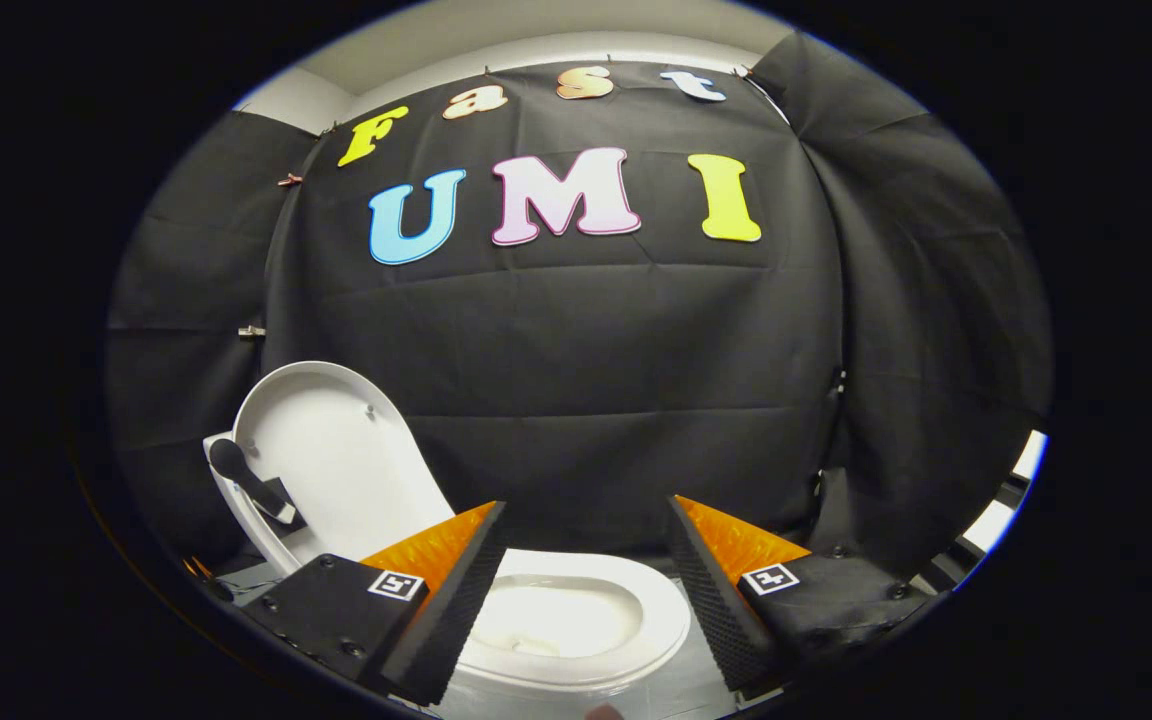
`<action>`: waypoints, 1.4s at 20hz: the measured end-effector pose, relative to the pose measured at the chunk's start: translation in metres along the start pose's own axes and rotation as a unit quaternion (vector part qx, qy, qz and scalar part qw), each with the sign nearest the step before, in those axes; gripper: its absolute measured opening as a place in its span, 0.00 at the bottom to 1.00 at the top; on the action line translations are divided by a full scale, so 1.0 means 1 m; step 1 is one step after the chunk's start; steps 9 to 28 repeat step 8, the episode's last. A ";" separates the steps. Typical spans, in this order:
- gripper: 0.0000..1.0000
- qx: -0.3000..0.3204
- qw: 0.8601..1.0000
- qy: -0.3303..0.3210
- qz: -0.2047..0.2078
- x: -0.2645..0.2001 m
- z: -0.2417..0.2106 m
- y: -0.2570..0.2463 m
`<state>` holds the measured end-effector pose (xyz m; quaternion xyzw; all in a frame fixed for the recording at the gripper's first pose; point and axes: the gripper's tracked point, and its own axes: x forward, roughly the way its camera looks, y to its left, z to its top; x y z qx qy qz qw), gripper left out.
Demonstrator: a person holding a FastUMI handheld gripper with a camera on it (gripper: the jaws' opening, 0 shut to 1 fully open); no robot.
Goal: Open the toilet lid.
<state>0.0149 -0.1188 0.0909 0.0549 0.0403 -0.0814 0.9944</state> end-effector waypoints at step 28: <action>0.99 -0.005 1.000 0.011 -0.001 0.001 -0.007 0.000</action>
